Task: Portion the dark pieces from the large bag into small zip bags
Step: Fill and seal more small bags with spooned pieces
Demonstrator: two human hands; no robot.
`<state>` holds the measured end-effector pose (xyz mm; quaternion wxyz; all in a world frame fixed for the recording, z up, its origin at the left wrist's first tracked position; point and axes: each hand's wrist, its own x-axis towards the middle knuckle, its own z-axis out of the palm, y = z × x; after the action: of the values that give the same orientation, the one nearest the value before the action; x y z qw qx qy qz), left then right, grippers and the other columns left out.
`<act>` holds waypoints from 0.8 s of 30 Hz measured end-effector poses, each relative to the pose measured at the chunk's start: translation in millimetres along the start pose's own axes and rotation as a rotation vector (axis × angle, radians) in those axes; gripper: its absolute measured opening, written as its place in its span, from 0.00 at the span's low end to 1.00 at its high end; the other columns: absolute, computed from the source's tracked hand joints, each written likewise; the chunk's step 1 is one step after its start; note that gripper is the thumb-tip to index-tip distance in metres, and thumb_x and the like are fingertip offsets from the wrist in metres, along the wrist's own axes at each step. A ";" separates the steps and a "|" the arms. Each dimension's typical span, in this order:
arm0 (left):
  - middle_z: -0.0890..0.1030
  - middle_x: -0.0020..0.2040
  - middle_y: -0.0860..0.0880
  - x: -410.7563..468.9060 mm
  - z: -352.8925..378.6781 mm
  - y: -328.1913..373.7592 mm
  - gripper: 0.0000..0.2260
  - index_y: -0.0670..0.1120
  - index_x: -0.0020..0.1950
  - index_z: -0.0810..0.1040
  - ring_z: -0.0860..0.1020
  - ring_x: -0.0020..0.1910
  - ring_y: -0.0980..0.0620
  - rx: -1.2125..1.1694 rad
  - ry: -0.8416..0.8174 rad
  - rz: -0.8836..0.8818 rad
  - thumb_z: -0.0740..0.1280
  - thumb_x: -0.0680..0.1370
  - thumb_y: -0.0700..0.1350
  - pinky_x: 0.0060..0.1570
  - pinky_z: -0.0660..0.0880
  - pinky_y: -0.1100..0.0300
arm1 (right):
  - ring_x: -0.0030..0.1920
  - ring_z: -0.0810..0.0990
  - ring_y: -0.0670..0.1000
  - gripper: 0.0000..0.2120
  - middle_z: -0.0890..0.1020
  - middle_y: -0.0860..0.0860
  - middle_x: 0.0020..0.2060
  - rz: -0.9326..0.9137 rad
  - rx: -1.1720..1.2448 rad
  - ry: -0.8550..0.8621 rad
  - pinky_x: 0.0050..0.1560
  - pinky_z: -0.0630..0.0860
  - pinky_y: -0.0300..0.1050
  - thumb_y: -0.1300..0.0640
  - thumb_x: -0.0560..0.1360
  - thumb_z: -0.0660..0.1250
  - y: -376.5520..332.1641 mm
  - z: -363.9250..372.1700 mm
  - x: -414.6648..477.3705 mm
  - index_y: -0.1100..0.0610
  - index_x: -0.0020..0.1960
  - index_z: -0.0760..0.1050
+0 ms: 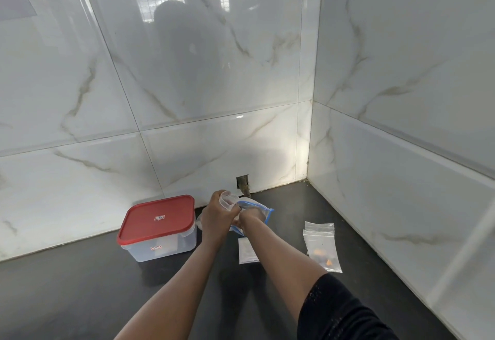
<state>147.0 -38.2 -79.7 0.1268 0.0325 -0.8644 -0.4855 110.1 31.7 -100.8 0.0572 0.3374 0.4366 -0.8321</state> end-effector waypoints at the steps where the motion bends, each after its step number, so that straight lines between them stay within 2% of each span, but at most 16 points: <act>1: 0.82 0.51 0.45 -0.3 1.9 -0.1 0.26 0.46 0.60 0.75 0.79 0.50 0.44 -0.005 0.009 -0.010 0.67 0.62 0.52 0.53 0.75 0.51 | 0.38 0.76 0.49 0.18 0.75 0.60 0.60 -0.029 -0.009 -0.017 0.37 0.75 0.41 0.64 0.82 0.53 -3.6 -2.2 0.8 0.65 0.70 0.64; 3: 0.82 0.50 0.46 -0.6 3.8 -1.4 0.23 0.47 0.59 0.74 0.79 0.50 0.44 -0.004 0.009 -0.021 0.71 0.66 0.50 0.52 0.76 0.50 | 0.54 0.78 0.56 0.18 0.73 0.61 0.65 0.000 0.102 0.018 0.54 0.77 0.45 0.63 0.82 0.49 -12.8 -3.1 -3.2 0.67 0.69 0.66; 4: 0.82 0.49 0.46 -0.1 4.3 -2.7 0.22 0.48 0.59 0.74 0.79 0.49 0.44 -0.010 0.011 -0.029 0.72 0.67 0.48 0.51 0.77 0.49 | 0.62 0.75 0.59 0.18 0.73 0.62 0.65 -0.006 0.033 0.080 0.61 0.73 0.48 0.63 0.83 0.47 -17.5 -4.2 -10.7 0.67 0.68 0.66; 5: 0.81 0.48 0.47 0.9 4.4 -3.7 0.21 0.48 0.58 0.74 0.79 0.49 0.44 -0.022 0.016 -0.039 0.72 0.67 0.48 0.51 0.77 0.48 | 0.64 0.73 0.61 0.19 0.73 0.62 0.65 -0.024 -0.010 0.105 0.64 0.72 0.52 0.63 0.83 0.46 -19.6 -5.0 -13.7 0.68 0.67 0.67; 6: 0.81 0.47 0.48 1.0 4.2 -3.8 0.20 0.48 0.58 0.73 0.79 0.49 0.44 -0.033 0.023 -0.047 0.72 0.67 0.46 0.51 0.77 0.48 | 0.63 0.74 0.62 0.18 0.74 0.63 0.63 -0.029 -0.038 0.091 0.62 0.74 0.54 0.64 0.82 0.47 -19.3 -7.1 -14.3 0.68 0.66 0.68; 8: 0.80 0.47 0.48 1.5 2.5 -2.4 0.20 0.47 0.59 0.73 0.79 0.50 0.44 -0.037 0.053 -0.038 0.72 0.69 0.44 0.51 0.76 0.52 | 0.58 0.78 0.63 0.15 0.77 0.62 0.59 -0.006 -0.029 0.105 0.50 0.81 0.50 0.66 0.82 0.51 -20.5 -8.6 -22.6 0.68 0.64 0.69; 9: 0.80 0.49 0.47 2.1 1.4 -1.9 0.20 0.46 0.60 0.73 0.78 0.50 0.44 -0.030 0.071 -0.034 0.72 0.70 0.44 0.51 0.75 0.54 | 0.56 0.80 0.63 0.14 0.78 0.62 0.59 -0.004 -0.043 0.113 0.39 0.83 0.47 0.68 0.81 0.54 -22.0 -9.8 -24.6 0.68 0.65 0.69; 10: 0.80 0.50 0.46 2.8 0.4 -1.7 0.20 0.45 0.61 0.73 0.78 0.50 0.44 -0.023 0.083 -0.028 0.72 0.71 0.44 0.50 0.73 0.56 | 0.54 0.81 0.63 0.15 0.78 0.63 0.59 0.000 -0.066 0.107 0.25 0.80 0.43 0.69 0.80 0.55 -24.3 -12.3 -27.1 0.68 0.65 0.69; 11: 0.80 0.51 0.45 2.9 -0.4 -1.5 0.19 0.45 0.61 0.73 0.78 0.50 0.45 -0.020 0.087 -0.028 0.72 0.71 0.43 0.49 0.72 0.56 | 0.51 0.81 0.63 0.15 0.77 0.64 0.60 -0.014 -0.113 0.085 0.16 0.74 0.41 0.70 0.79 0.55 -27.5 -15.2 -28.5 0.67 0.66 0.68; 12: 0.80 0.51 0.45 3.5 -1.4 -1.8 0.19 0.44 0.61 0.73 0.78 0.50 0.45 -0.023 0.088 -0.025 0.72 0.71 0.44 0.49 0.72 0.56 | 0.48 0.81 0.61 0.17 0.75 0.64 0.62 -0.053 -0.139 0.031 0.15 0.73 0.39 0.70 0.79 0.55 -30.7 -18.6 -29.5 0.67 0.68 0.66; 14: 0.81 0.52 0.44 4.4 -2.5 -2.5 0.19 0.45 0.61 0.73 0.78 0.50 0.44 -0.025 0.087 -0.025 0.72 0.71 0.44 0.49 0.72 0.56 | 0.47 0.80 0.56 0.20 0.71 0.61 0.67 -0.120 -0.273 -0.116 0.22 0.76 0.35 0.69 0.80 0.56 -36.8 -25.0 -34.7 0.65 0.71 0.61; 16: 0.81 0.53 0.43 5.0 -4.1 -3.5 0.20 0.44 0.61 0.73 0.77 0.49 0.45 -0.032 0.088 -0.021 0.72 0.71 0.43 0.47 0.71 0.58 | 0.52 0.80 0.57 0.20 0.73 0.61 0.64 -0.141 -0.341 -0.089 0.22 0.77 0.35 0.69 0.78 0.59 -42.6 -31.3 -36.4 0.67 0.69 0.63; 19: 0.80 0.53 0.42 5.4 -8.2 -4.0 0.20 0.43 0.62 0.73 0.76 0.48 0.47 -0.058 0.094 -0.019 0.72 0.71 0.42 0.46 0.69 0.59 | 0.50 0.82 0.58 0.17 0.77 0.61 0.56 -0.175 -0.449 -0.032 0.28 0.81 0.41 0.71 0.76 0.62 -54.8 -39.1 -41.2 0.67 0.63 0.68; 21: 0.81 0.53 0.42 6.4 -9.8 -5.4 0.21 0.44 0.62 0.73 0.77 0.51 0.44 -0.067 0.094 -0.026 0.72 0.71 0.42 0.49 0.71 0.56 | 0.42 0.81 0.53 0.10 0.76 0.61 0.54 -0.185 -0.506 -0.120 0.28 0.80 0.39 0.69 0.77 0.58 -63.3 -43.4 -42.6 0.62 0.57 0.68; 23: 0.81 0.53 0.43 6.4 -10.1 -6.9 0.21 0.44 0.62 0.74 0.77 0.51 0.44 -0.076 0.084 -0.033 0.72 0.70 0.42 0.50 0.73 0.54 | 0.27 0.79 0.53 0.05 0.77 0.62 0.40 -0.149 -0.544 -0.095 0.25 0.80 0.45 0.72 0.77 0.57 -70.3 -49.6 -46.2 0.65 0.47 0.69; 24: 0.80 0.53 0.43 5.9 -10.1 -7.4 0.21 0.44 0.62 0.74 0.77 0.51 0.44 -0.084 0.076 -0.036 0.73 0.70 0.42 0.50 0.73 0.55 | 0.20 0.77 0.53 0.08 0.75 0.62 0.34 -0.148 -0.552 -0.065 0.23 0.78 0.45 0.73 0.76 0.55 -73.2 -52.1 -45.8 0.66 0.42 0.69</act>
<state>143.3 -51.5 -79.9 0.1521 0.0614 -0.8370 -0.5220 143.3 107.2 -42.8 0.0999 0.2497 0.6678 -0.6941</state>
